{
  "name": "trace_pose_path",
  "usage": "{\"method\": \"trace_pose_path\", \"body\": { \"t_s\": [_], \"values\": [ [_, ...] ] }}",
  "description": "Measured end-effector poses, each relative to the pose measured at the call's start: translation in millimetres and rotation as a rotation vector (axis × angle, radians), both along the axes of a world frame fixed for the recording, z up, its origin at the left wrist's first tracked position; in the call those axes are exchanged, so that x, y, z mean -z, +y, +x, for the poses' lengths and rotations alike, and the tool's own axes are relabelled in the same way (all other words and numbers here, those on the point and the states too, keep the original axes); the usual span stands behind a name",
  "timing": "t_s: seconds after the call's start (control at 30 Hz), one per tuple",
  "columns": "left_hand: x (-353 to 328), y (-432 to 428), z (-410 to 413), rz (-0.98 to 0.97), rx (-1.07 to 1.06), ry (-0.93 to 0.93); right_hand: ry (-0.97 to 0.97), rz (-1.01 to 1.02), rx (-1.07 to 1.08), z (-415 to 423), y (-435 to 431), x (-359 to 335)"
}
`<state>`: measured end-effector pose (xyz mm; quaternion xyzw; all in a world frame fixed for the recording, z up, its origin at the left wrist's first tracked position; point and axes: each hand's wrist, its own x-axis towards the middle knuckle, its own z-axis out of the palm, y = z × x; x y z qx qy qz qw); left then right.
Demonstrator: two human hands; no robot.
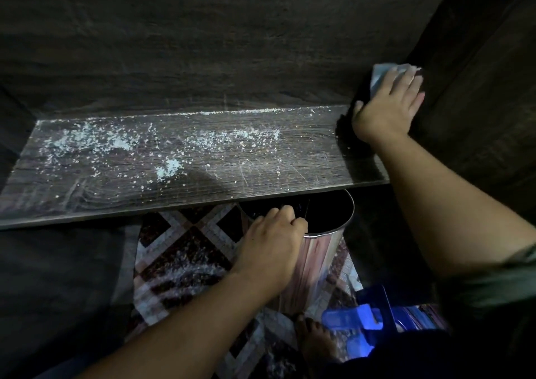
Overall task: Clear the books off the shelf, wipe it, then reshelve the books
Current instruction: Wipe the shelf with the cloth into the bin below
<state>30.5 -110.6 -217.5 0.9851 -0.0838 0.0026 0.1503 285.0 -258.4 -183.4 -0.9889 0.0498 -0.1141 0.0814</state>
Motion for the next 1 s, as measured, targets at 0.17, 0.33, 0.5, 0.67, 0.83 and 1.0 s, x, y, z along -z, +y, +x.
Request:
{"method": "trace_pose_path", "body": {
  "t_s": [0.17, 0.33, 0.5, 0.67, 0.83, 1.0],
  "values": [
    [1, 2, 0, 0.019, 0.007, 0.008, 0.258, -0.003, -0.145, 19, -19, 17],
    [1, 2, -2, 0.01, 0.006, 0.001, 0.294, -0.022, -0.092, 18, -11, -1],
    [0, 2, 0, -0.01, 0.003, -0.011, 0.192, 0.202, -0.485, -7, -19, 13],
    [-1, -1, 0, -0.017, 0.009, -0.022, -0.108, 0.039, -0.2, -2, -27, 7],
    [1, 0, -1, -0.009, -0.002, -0.008, 0.241, -0.146, -0.226, 24, -29, 18],
    [2, -1, 1, 0.01, -0.001, 0.013, 0.186, 0.075, -0.299, 12, -19, 13]
  ]
}}
